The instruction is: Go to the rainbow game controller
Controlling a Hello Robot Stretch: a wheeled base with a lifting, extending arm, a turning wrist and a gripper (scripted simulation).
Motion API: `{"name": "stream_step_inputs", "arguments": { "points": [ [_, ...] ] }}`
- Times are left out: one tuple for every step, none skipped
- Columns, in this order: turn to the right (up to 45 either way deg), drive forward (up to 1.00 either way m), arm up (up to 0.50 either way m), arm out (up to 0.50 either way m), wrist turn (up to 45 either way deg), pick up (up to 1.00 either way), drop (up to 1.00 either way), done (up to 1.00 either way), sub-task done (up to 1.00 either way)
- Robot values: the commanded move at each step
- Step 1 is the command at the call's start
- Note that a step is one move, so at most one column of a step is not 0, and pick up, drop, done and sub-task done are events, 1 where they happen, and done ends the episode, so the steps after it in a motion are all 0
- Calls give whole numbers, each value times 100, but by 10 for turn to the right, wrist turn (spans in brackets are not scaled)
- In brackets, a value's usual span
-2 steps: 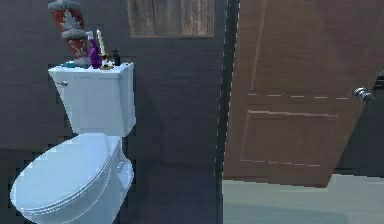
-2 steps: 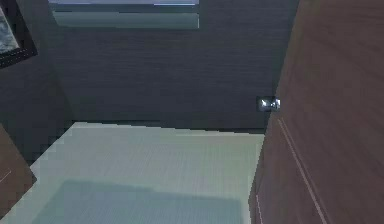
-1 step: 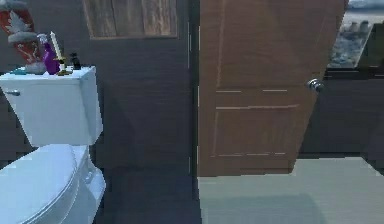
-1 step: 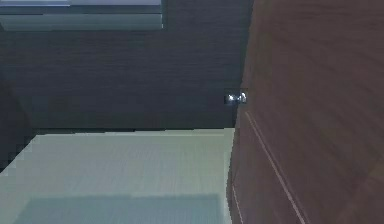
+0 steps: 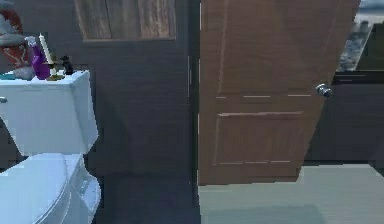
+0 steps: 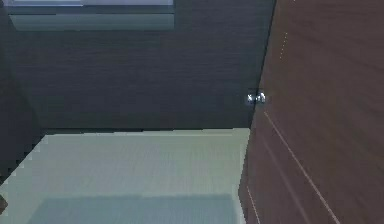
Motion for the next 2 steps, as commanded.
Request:
{"name": "stream_step_inputs", "arguments": {
  "points": [
    [-450,0,0,0,0,0,0,0,0],
    [-390,0,0,0,0,0,0,0,0]
  ]
}}
